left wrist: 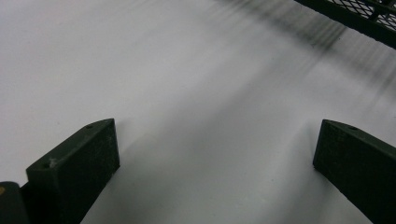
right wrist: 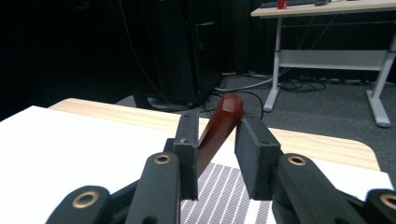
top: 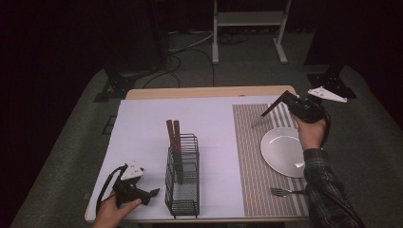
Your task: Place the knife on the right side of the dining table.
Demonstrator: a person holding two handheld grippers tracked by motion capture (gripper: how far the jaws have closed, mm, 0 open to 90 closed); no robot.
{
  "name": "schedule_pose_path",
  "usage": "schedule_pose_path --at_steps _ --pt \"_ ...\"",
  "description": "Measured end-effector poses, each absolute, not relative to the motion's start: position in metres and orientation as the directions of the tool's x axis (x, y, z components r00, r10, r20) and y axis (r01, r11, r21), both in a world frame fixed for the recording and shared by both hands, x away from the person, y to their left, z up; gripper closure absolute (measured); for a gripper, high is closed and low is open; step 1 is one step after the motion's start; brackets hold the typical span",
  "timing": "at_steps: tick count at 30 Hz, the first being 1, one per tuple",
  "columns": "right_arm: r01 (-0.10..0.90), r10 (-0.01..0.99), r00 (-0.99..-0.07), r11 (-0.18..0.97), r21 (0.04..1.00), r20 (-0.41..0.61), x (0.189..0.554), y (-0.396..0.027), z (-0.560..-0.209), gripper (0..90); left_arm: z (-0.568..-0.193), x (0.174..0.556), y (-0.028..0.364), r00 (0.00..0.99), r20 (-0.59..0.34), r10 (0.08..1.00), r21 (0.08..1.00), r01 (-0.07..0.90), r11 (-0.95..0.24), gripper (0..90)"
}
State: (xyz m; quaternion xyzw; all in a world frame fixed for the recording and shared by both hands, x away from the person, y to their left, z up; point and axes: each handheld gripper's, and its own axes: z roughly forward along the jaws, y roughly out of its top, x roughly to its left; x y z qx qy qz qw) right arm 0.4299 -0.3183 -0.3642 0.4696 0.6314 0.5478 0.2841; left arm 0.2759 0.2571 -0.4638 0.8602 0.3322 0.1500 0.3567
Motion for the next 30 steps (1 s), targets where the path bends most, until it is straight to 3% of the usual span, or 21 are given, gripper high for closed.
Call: schedule_pose_path --at_steps 30 --pt "0.332 0.931 -0.322 -0.059 0.941 0.171 0.433 -0.346 -0.386 61.6 -0.464 0.276 0.257 0.734 0.021 0.678 0.713 0.464 -0.525 0.0"
